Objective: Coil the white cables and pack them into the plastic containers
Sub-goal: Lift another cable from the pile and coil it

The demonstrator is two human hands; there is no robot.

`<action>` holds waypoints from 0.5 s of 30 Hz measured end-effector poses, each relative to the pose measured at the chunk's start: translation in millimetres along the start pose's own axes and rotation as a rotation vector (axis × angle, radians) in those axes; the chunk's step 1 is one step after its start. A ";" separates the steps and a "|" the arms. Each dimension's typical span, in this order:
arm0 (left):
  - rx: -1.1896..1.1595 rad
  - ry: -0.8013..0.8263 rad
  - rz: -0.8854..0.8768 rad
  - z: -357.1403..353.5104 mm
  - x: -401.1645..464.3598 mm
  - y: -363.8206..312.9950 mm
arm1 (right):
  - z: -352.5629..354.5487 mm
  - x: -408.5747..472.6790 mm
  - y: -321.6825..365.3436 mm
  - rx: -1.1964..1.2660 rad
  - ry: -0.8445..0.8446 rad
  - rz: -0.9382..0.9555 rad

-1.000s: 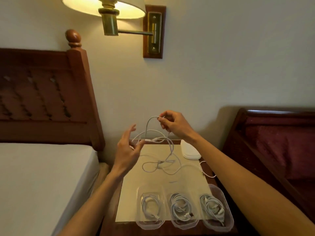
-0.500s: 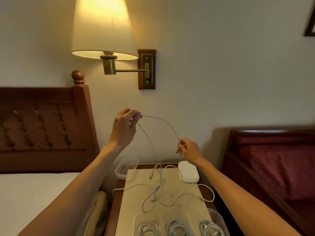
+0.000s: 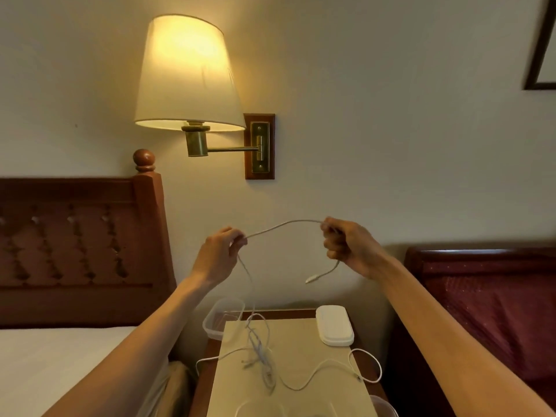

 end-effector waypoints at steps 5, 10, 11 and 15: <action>-0.301 0.158 0.453 -19.7 -21.2 20.6 | 41.8 12.9 1.8 -0.654 -0.393 0.202; -0.562 -0.016 0.565 3.3 22.6 -26.8 | -6.1 -14.4 -48.6 -1.153 -0.518 0.695; -0.574 -0.016 0.555 6.6 31.1 -36.9 | -25.9 -19.5 -60.1 -1.084 -0.406 0.726; -0.644 0.027 0.550 15.6 51.4 -66.5 | -74.6 -9.4 -125.9 -0.859 -0.020 0.267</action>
Point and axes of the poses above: each hand's wrist, its own x-axis towards the middle knuckle, its own z-axis out of the back of the hand, y = z × x, the point moved 5 cm from there along x, towards the middle knuckle, and after that the axes turned 4 degrees about -y, right-handed, at the moved point
